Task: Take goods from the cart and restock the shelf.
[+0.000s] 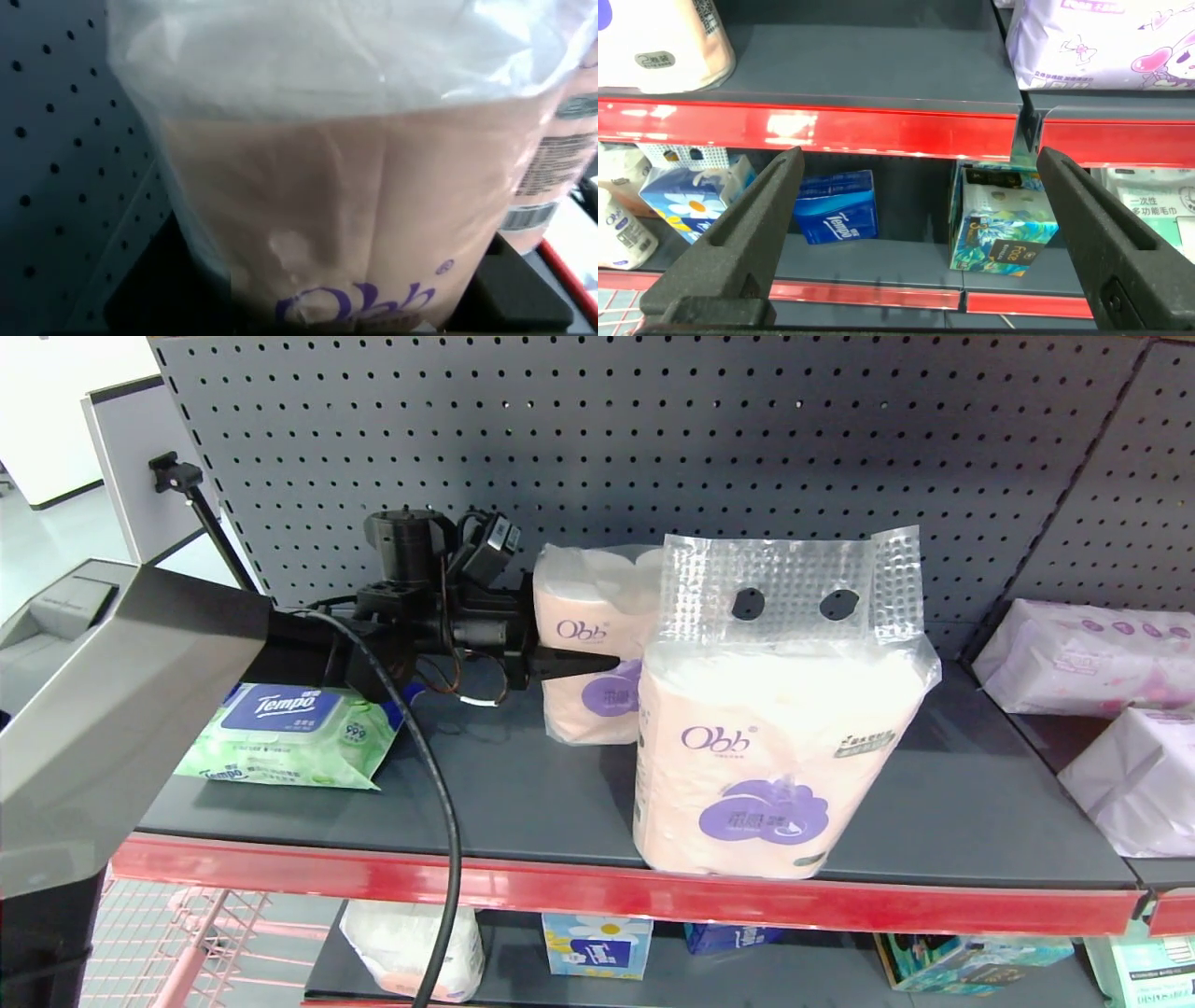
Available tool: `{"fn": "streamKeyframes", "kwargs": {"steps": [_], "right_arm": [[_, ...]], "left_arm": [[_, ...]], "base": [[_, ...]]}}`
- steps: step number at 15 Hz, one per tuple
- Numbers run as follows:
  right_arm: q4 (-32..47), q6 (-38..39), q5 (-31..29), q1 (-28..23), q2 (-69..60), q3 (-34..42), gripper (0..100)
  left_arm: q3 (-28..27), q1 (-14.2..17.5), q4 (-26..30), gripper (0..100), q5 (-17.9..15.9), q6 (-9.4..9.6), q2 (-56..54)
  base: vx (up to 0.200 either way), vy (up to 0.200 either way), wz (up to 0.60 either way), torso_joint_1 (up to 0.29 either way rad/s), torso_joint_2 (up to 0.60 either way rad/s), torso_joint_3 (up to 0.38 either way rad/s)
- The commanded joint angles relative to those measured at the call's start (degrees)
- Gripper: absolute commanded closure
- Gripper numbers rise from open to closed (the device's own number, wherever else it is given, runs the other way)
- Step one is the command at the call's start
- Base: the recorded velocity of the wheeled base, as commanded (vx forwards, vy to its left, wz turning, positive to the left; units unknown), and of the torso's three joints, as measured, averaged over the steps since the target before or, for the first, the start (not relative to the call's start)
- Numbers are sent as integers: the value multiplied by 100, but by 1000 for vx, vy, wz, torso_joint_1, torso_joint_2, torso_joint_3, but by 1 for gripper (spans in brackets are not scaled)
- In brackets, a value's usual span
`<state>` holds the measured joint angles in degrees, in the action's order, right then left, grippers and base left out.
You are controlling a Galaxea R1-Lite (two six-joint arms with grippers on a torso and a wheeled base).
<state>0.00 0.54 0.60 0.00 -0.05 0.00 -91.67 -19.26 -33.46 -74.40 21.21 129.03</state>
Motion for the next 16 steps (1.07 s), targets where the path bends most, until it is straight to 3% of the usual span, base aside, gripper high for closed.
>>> {"fn": "streamKeyframes", "kwargs": {"steps": [1,11,16], "right_arm": [[0,-1,2,0,5,0,0],[0,-1,2,0,5,0,0],[0,-1,2,0,5,0,0]], "left_arm": [[-167,1,-20,100,66,15,114],[-773,1,-11,100,40,85,395],[-764,36,-2,100,31,111,413]], "base": [[0,0,0,0,0,0],[0,0,0,0,0,0],[0,0,0,0,0,0]]}}
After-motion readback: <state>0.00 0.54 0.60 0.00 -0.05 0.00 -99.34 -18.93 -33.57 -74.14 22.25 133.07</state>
